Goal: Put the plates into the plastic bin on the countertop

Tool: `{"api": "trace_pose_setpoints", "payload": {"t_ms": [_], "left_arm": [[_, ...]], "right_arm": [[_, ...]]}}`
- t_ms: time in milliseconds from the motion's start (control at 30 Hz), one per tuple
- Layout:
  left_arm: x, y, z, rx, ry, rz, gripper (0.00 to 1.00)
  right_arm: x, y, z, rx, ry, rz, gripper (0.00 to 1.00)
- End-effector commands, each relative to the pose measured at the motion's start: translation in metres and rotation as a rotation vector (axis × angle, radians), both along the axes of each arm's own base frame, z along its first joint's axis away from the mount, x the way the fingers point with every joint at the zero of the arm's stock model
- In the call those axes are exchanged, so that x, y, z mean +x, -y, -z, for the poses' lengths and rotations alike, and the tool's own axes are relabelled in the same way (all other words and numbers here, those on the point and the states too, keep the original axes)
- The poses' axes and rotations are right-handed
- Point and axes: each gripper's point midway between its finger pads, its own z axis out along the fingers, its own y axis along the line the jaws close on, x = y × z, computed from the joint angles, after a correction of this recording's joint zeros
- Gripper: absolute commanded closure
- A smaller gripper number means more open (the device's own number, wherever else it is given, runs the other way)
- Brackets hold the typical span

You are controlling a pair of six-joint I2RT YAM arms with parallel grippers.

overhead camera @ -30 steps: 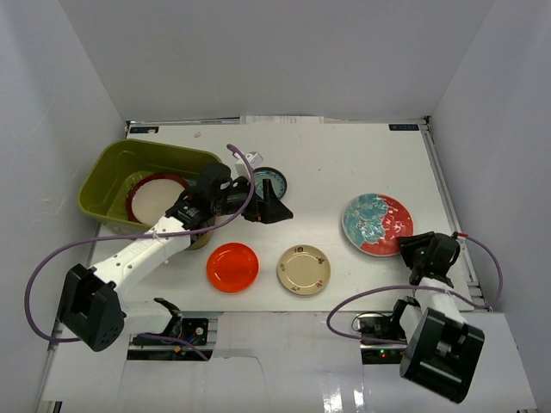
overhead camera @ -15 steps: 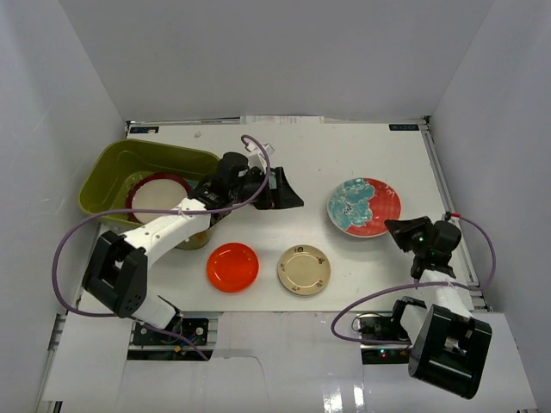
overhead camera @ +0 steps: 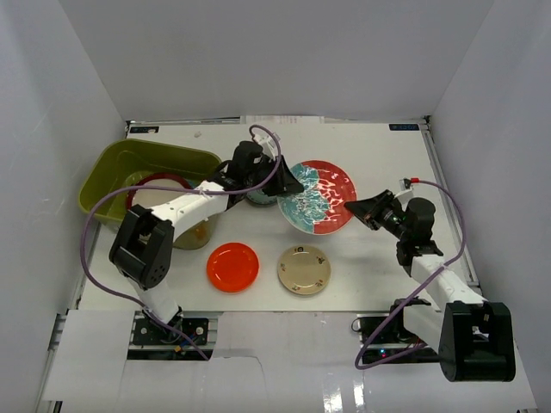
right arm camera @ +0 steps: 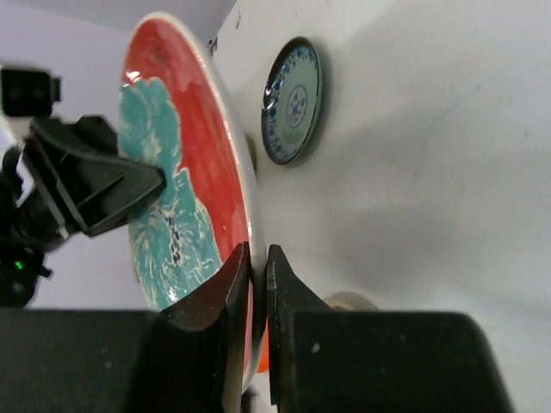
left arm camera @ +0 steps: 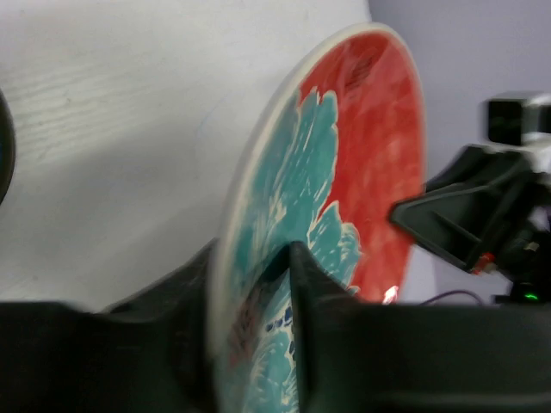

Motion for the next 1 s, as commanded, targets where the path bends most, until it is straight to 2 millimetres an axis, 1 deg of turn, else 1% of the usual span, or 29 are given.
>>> {"api": "trace_pose_setpoints", "payload": {"t_ms": [0,33,67,100,133,200,233,300,333,367,400,433,467,500,533,567,600,667,700,733,767,800,833,867,900,933,967], "left_arm": [[0.003,-0.010,-0.047,-0.033,0.132,-0.053,0.77],[0.001,-0.016,-0.059,-0.035,0.155,-0.079,0.86],[0.001,-0.020,-0.065,-0.035,0.166,-0.091,0.94],[-0.001,-0.024,-0.070,-0.037,0.170,-0.098,1.00],[-0.002,-0.031,-0.087,-0.062,0.195,-0.110,1.00],[-0.004,-0.039,-0.103,-0.086,0.211,-0.121,1.00],[-0.001,-0.049,-0.109,-0.084,0.212,-0.147,1.00],[0.002,-0.070,-0.137,-0.103,0.257,-0.201,1.00],[0.007,-0.098,-0.154,-0.113,0.279,-0.260,1.00],[0.009,-0.113,-0.165,-0.124,0.293,-0.294,1.00],[0.010,-0.132,-0.175,-0.136,0.309,-0.328,1.00],[0.020,-0.170,-0.182,-0.128,0.319,-0.423,1.00],[0.011,-0.192,-0.202,-0.144,0.361,-0.470,1.00],[0.010,-0.213,-0.202,-0.129,0.354,-0.523,1.00],[0.014,-0.250,-0.207,-0.111,0.369,-0.621,1.00],[0.005,-0.267,-0.218,-0.107,0.402,-0.665,1.00],[0.004,-0.305,-0.213,-0.078,0.389,-0.768,1.00],[-0.001,-0.334,-0.208,-0.047,0.379,-0.853,1.00],[-0.006,-0.358,-0.201,-0.017,0.367,-0.948,1.00],[-0.007,-0.369,-0.184,0.011,0.333,-1.000,1.00],[-0.008,-0.378,-0.175,0.024,0.317,-1.046,1.00],[-0.010,-0.392,-0.171,0.028,0.331,-1.110,1.00],[-0.011,-0.399,-0.143,0.035,0.271,-1.133,1.00],[-0.011,-0.405,-0.133,0.032,0.250,-1.149,1.00],[-0.008,-0.413,-0.119,0.021,0.210,-1.172,1.00],[-0.006,-0.412,-0.107,0.009,0.176,-1.156,1.00],[-0.004,-0.411,-0.094,0.006,0.145,-1.145,1.00]], "right_arm": [[0.005,-0.013,-0.080,0.086,0.246,-0.064,0.92],[0.005,-0.014,-0.078,0.086,0.240,-0.068,0.92],[0.005,-0.015,-0.076,0.090,0.231,-0.071,0.92],[0.004,-0.017,-0.073,0.090,0.224,-0.078,0.87],[0.003,-0.019,-0.073,0.093,0.221,-0.092,0.81],[0.002,-0.022,-0.073,0.094,0.219,-0.106,0.63],[0.000,-0.025,-0.074,0.093,0.219,-0.119,0.39],[0.000,-0.026,-0.073,0.070,0.209,-0.134,0.19],[-0.001,-0.027,-0.074,0.054,0.212,-0.137,0.06],[-0.002,-0.026,-0.072,0.035,0.212,-0.137,0.03],[-0.003,-0.026,-0.068,0.018,0.199,-0.140,0.02],[-0.005,-0.026,-0.068,-0.005,0.219,-0.143,0.02],[-0.006,-0.026,-0.067,-0.013,0.222,-0.147,0.02],[-0.007,-0.027,-0.065,-0.020,0.222,-0.149,0.02],[-0.009,-0.029,-0.062,-0.036,0.230,-0.160,0.02],[-0.009,-0.030,-0.058,-0.046,0.226,-0.164,0.02],[-0.011,-0.033,-0.055,-0.053,0.220,-0.176,0.02],[-0.012,-0.036,-0.048,-0.071,0.216,-0.190,0.02],[-0.013,-0.040,-0.045,-0.078,0.212,-0.201,0.02],[-0.013,-0.041,-0.040,-0.088,0.198,-0.203,0.03],[-0.013,-0.043,-0.038,-0.110,0.204,-0.209,0.03],[-0.014,-0.046,-0.035,-0.126,0.202,-0.210,0.03],[-0.015,-0.046,-0.028,-0.145,0.177,-0.213,0.04],[-0.013,-0.046,-0.027,-0.189,0.201,-0.216,0.04],[-0.011,-0.045,-0.021,-0.224,0.192,-0.204,0.04],[-0.010,-0.044,-0.015,-0.256,0.180,-0.200,0.04],[-0.011,-0.041,-0.006,-0.309,0.163,-0.206,0.05]]}}
